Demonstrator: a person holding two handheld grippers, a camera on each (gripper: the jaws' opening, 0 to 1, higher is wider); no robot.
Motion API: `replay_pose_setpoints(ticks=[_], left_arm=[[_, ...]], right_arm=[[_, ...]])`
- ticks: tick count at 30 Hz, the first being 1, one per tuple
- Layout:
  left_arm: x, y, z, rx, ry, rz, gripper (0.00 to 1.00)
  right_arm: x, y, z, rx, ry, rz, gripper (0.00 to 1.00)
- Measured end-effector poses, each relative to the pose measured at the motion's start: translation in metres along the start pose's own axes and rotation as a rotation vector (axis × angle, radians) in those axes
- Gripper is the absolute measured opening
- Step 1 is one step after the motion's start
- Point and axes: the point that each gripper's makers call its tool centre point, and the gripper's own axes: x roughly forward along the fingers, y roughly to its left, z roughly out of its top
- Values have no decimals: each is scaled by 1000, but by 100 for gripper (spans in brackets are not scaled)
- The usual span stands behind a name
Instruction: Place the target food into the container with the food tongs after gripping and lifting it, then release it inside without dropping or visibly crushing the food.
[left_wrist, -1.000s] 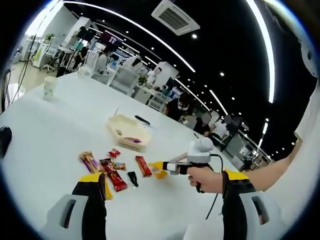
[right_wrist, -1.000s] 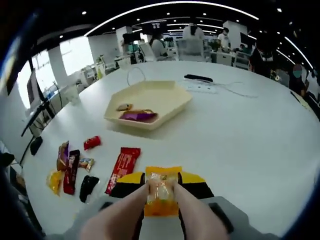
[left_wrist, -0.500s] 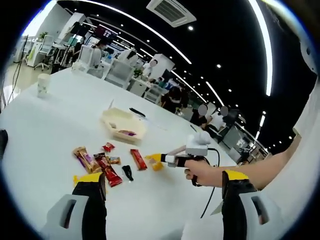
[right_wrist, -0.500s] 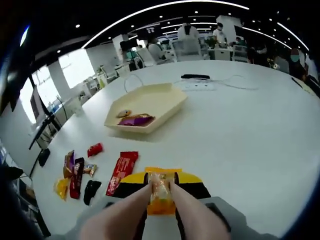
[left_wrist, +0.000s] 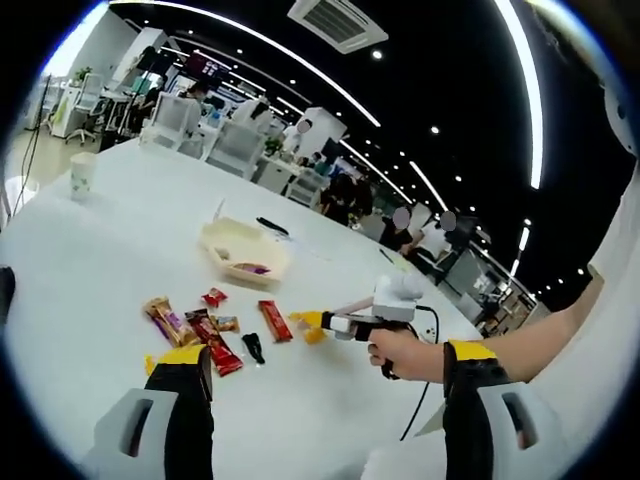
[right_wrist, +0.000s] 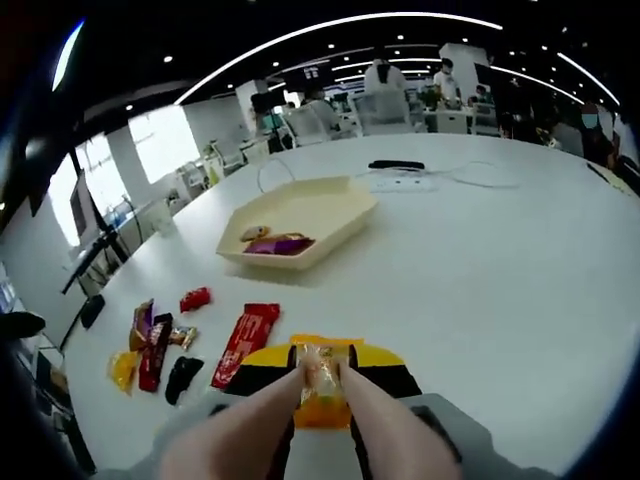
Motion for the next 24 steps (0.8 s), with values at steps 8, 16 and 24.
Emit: replay_pose_setpoints(ticks=[8, 16, 24], left_arm=[[-7, 3, -3, -15, -16, 23, 96], [-6, 4, 2, -11, -29, 24, 96], [-4, 4, 2, -14, -32, 18, 96]], right_arm=[[3, -2, 0, 10, 2, 7, 20], [1, -2, 0, 51, 10, 11, 20], [-8, 3, -6, 48, 27, 11, 20]])
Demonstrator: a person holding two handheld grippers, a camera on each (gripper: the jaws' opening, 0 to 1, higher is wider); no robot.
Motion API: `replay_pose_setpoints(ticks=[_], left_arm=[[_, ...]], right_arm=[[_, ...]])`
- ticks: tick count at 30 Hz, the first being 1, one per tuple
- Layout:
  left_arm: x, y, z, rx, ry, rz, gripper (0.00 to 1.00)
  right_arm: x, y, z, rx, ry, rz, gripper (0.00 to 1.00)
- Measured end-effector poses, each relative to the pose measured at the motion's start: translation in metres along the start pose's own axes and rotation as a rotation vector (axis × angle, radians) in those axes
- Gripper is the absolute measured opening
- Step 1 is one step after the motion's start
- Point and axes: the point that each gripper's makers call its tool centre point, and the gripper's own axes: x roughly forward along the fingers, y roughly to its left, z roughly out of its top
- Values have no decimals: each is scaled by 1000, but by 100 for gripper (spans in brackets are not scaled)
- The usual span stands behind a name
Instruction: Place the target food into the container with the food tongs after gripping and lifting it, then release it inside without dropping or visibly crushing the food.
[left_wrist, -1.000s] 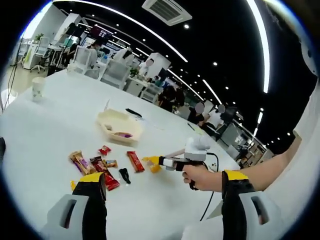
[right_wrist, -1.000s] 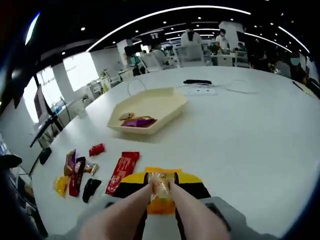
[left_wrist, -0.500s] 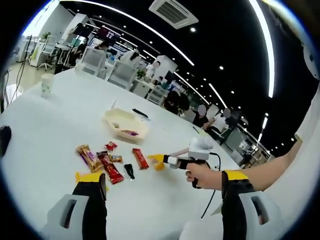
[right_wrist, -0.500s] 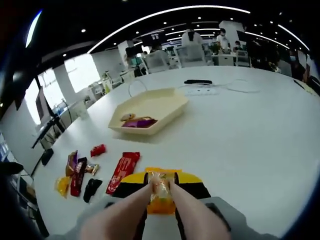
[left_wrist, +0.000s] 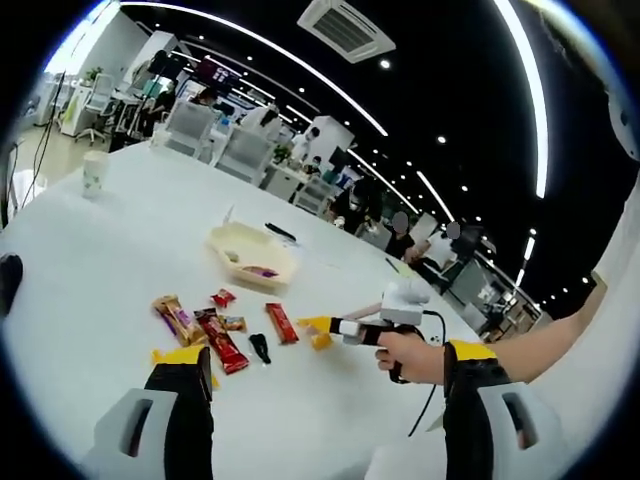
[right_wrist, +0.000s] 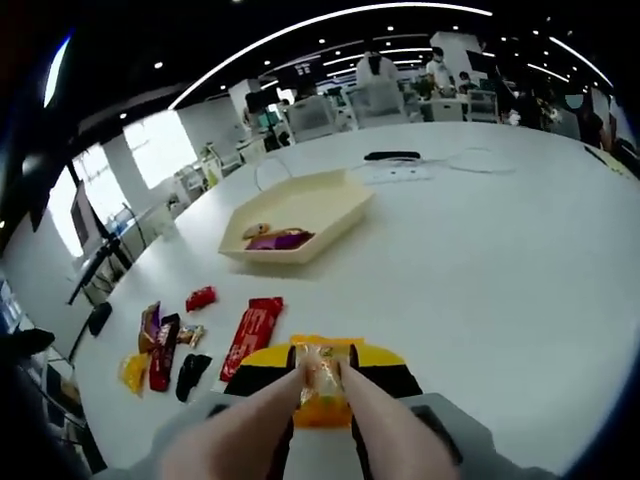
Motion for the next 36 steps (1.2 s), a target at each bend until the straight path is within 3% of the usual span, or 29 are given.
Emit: replay_pose_setpoints(ticks=[5, 11, 17, 21, 24, 28, 36], left_arm=[[3, 0, 1, -1, -2, -8, 96], [9, 2, 2, 0, 3, -16, 96], [14, 3, 4, -5, 0, -23, 96], [16, 4, 6, -2, -4, -26, 96], [18, 5, 5, -7, 2, -27, 96], [20, 4, 4, -4, 9, -34, 96], [25, -2, -1, 3, 36, -55, 96]], right_arm=[[-6, 3, -6, -7, 8, 4, 21], [-14, 11, -14, -87, 30, -14, 20], [-16, 4, -13, 17, 29, -14, 20], [-21, 7, -18, -31, 64, -10, 20], [-27, 3, -24, 40, 67, -11, 20], [-36, 1, -26, 65, 59, -5, 20], [-55, 2, -9, 68, 10, 6, 20]])
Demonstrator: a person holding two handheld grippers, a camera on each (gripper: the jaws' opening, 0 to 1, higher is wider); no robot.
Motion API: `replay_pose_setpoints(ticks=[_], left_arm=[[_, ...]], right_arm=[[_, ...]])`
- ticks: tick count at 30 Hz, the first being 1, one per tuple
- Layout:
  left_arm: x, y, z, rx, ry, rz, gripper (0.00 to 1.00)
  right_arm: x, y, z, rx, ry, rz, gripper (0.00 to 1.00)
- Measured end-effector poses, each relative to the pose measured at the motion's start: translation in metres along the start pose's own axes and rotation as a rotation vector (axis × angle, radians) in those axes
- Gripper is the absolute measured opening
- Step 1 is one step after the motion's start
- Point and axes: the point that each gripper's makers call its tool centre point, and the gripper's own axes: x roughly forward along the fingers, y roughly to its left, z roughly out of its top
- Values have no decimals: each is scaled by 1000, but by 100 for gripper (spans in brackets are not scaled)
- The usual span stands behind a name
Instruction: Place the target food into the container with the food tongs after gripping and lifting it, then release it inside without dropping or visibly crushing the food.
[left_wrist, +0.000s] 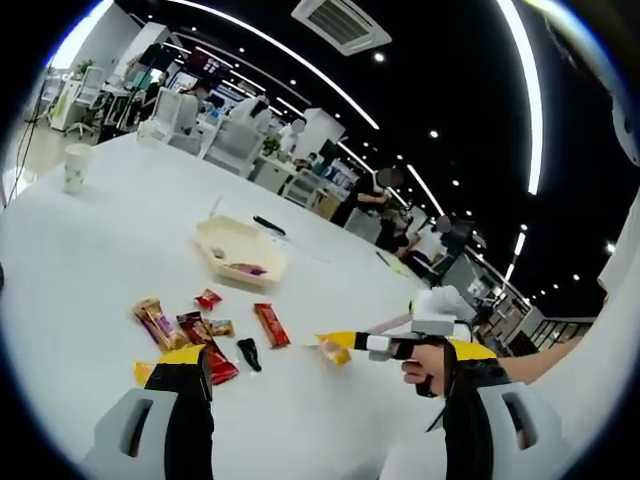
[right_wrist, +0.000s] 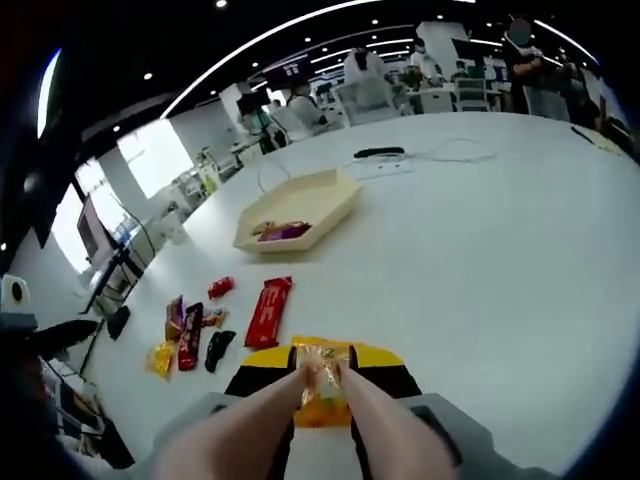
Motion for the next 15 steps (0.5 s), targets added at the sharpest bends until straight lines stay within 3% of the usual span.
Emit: replay_pose_setpoints(ticks=[7, 15], left_arm=[[5, -8, -3, 10, 12, -26, 96], [5, -13, -6, 11, 14, -31, 96]], right_arm=[[-17, 4, 24, -29, -47, 21, 20], [-26, 6, 35, -47, -60, 55, 20]])
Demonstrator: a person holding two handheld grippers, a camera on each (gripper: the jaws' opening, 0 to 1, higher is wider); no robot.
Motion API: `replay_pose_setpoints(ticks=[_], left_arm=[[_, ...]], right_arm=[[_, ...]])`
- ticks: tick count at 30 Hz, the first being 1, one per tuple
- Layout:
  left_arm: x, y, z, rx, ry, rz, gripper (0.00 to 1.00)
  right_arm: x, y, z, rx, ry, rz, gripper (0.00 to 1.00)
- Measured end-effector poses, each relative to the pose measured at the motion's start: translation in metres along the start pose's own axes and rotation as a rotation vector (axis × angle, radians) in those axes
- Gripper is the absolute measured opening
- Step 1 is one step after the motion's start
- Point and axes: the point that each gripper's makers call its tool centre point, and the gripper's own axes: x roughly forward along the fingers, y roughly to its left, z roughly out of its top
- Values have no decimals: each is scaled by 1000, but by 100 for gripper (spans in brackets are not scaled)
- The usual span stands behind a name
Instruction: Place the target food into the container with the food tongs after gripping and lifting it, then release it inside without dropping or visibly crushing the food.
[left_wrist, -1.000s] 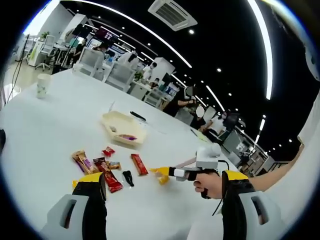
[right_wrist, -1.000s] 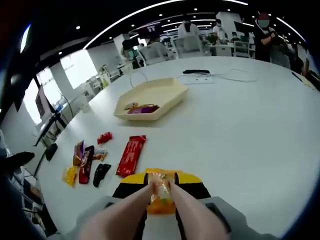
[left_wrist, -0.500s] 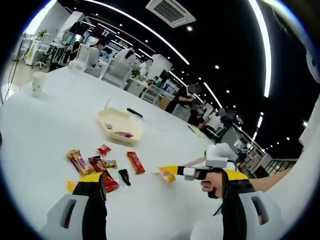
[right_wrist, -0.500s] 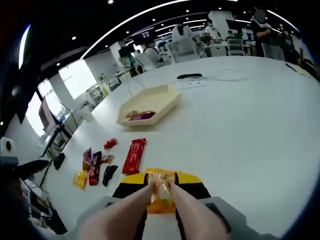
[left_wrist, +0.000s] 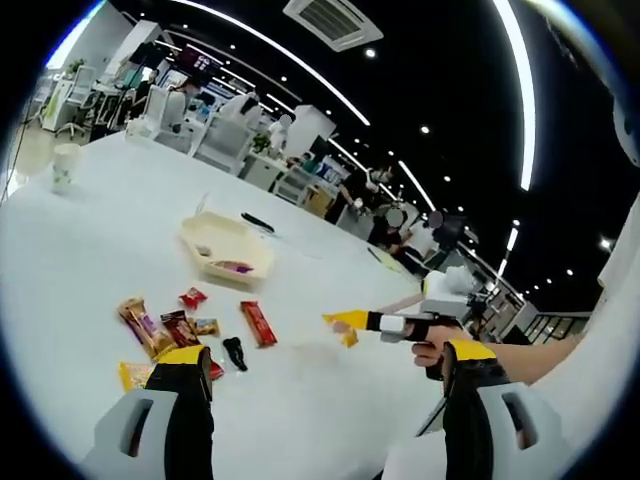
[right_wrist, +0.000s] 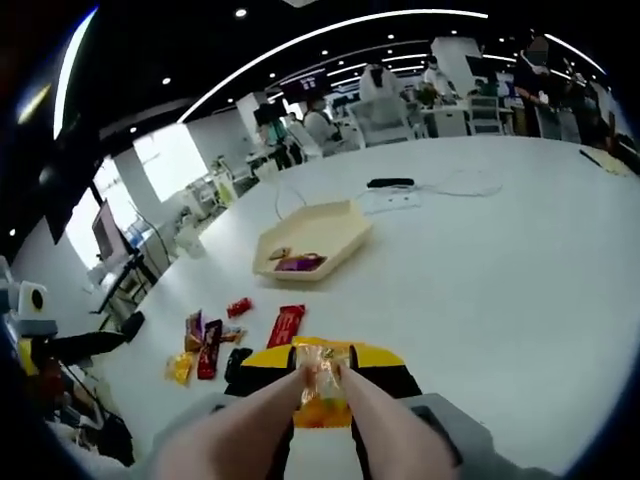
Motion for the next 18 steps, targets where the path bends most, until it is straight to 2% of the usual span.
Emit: replay_pose_setpoints(ticks=[5, 11, 14, 18], left_arm=[[-3, 7, -9, 61, 61, 33, 97], [-8, 10, 3, 39, 13, 45, 97], [-7, 15, -3, 114, 66, 68, 97], [-6, 14, -1, 98, 52, 61, 98]], right_arm=[[-3, 1, 13, 27, -32, 21, 20], [0, 5, 19, 24, -31, 44, 20], [-3, 12, 32, 37, -59, 64, 20], [-6, 17, 45, 31, -80, 81, 20]])
